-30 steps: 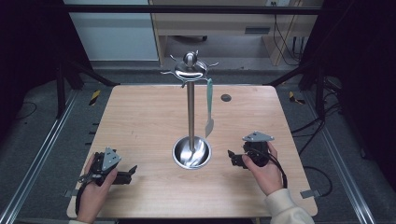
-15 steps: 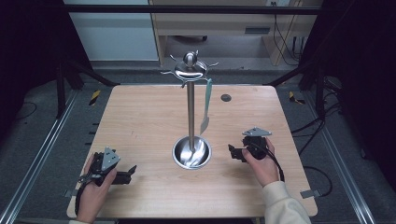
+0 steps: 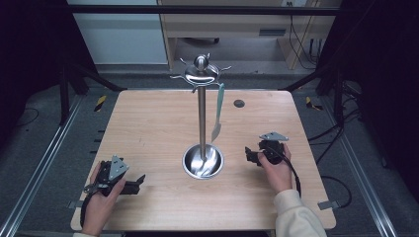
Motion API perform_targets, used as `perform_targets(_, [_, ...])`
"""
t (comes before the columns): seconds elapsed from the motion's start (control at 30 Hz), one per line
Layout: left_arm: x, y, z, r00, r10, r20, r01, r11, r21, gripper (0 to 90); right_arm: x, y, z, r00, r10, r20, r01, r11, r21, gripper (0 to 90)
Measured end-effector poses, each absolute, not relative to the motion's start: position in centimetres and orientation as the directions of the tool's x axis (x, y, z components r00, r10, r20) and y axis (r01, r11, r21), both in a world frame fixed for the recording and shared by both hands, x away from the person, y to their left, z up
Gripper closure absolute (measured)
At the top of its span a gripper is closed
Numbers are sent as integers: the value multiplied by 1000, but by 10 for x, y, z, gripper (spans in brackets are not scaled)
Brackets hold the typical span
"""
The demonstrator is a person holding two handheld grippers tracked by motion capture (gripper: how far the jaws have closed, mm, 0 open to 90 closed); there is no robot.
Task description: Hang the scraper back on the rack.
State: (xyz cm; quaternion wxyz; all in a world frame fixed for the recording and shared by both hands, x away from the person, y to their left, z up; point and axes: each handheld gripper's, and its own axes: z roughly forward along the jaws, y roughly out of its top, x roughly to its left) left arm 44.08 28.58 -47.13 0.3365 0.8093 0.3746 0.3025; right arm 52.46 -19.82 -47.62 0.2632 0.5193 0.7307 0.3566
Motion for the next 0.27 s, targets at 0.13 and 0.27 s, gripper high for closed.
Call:
perform_targets(0.13, [441,289,-470,525,818,235,403,-482,778,24,520,-196,-479,-338,940,-53,556,245,794,145])
perform_targets(0.27, [441,292,-468,511,827,234,403,-471,785,25,516,-197,-477,-329,943,-45,549,230,804,145])
